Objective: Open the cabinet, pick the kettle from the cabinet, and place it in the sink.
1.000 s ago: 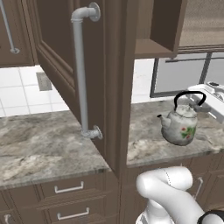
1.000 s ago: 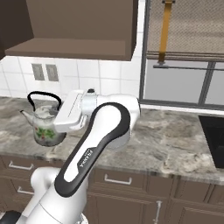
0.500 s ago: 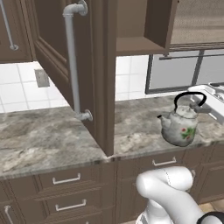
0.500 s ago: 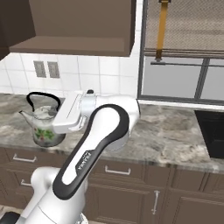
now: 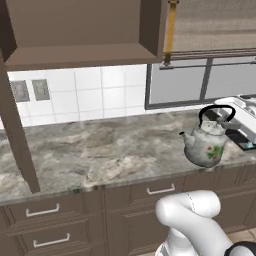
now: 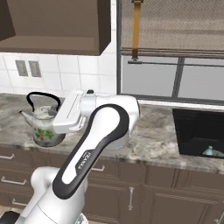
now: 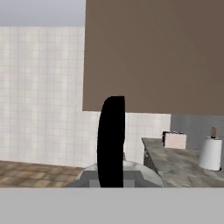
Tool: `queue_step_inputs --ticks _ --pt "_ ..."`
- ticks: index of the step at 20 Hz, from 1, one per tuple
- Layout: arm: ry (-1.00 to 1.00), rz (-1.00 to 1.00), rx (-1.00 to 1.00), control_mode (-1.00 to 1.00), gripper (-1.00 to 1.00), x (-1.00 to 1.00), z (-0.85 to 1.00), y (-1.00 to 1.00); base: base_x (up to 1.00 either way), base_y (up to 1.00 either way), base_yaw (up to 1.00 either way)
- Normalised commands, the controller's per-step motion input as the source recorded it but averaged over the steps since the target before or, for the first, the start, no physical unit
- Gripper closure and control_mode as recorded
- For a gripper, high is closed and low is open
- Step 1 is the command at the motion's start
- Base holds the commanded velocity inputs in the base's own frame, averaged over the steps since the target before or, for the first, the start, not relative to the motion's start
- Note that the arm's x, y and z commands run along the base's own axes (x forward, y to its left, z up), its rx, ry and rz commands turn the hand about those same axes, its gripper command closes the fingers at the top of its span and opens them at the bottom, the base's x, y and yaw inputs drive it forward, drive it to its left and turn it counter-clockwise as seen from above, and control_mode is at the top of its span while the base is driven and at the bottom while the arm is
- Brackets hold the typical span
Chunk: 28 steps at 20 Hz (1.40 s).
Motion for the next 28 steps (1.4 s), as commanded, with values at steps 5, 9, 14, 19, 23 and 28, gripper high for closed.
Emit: queue_step_inputs --ticks 5,9,14,19,23,28 --pt "0.0 0.0 0.0 1.0 1.0 0.0 0.0 0.0 0.0 -0.64 0.0" --pt "0.0 0.0 0.0 1.0 1.0 0.0 0.0 0.0 0.01 -0.64 0.0" --pt "0.0 0.0 0.0 1.0 1.0 0.0 0.0 0.0 0.04 -0.62 0.0" --pt "0.0 0.0 0.0 1.0 1.0 0.0 0.0 0.0 0.08 -0.6 0.0" --pt "0.0 0.0 0.0 1.0 1.0 0.0 0.0 0.0 0.13 -0.57 0.0" --pt "0.0 0.0 0.0 1.0 1.0 0.0 0.0 0.0 0.18 -0.55 0.0"
